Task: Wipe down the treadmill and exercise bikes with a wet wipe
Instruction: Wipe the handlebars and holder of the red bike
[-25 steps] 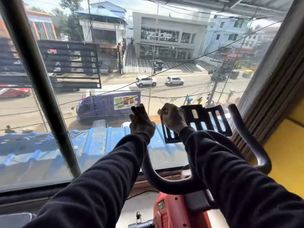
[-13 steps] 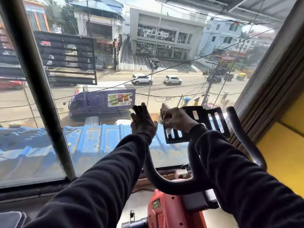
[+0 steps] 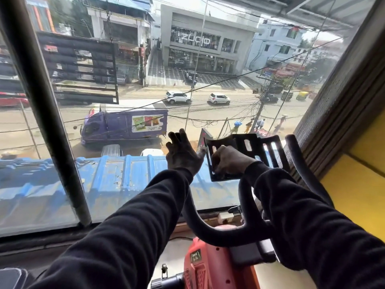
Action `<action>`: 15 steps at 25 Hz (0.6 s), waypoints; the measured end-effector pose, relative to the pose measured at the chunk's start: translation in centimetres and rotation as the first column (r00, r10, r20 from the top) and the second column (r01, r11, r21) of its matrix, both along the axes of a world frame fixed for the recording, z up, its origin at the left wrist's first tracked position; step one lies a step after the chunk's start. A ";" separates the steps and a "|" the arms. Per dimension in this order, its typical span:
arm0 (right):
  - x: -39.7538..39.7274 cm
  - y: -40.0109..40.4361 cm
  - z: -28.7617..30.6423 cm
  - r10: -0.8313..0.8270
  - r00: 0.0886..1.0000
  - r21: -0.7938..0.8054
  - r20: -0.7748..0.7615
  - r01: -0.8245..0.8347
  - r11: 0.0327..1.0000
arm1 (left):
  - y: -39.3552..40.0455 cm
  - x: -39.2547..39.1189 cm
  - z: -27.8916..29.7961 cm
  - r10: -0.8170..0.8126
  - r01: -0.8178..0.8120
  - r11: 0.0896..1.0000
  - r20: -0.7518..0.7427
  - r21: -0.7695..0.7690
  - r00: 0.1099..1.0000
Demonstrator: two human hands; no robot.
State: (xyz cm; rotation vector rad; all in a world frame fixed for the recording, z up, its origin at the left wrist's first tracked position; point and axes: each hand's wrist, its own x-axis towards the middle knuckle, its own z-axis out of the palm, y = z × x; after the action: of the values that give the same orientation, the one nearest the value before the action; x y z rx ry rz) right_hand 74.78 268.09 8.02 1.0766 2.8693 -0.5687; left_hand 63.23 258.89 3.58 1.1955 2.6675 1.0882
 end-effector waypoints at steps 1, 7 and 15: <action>0.0 0.1 0.3 0.008 0.998 -0.024 0.062 -0.007 1.000 | 0.0 -0.1 0.0 0.002 -0.002 1.000 0.003 0.006 1.000; -1.8 1.4 -0.4 -0.110 0.938 0.234 -0.327 0.193 0.953 | -0.1 0.1 -0.1 -0.022 0.023 1.000 0.016 -0.014 1.000; -1.9 1.6 0.5 -0.093 0.974 0.188 -0.207 0.134 0.973 | 0.1 0.0 -0.2 -0.034 0.030 0.999 -0.107 -0.044 0.994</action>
State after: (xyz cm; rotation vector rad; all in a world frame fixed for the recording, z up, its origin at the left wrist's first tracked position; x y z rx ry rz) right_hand 72.93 269.68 8.57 1.2896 3.1084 -0.4175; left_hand 63.24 258.96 3.41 1.3214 2.7247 0.9848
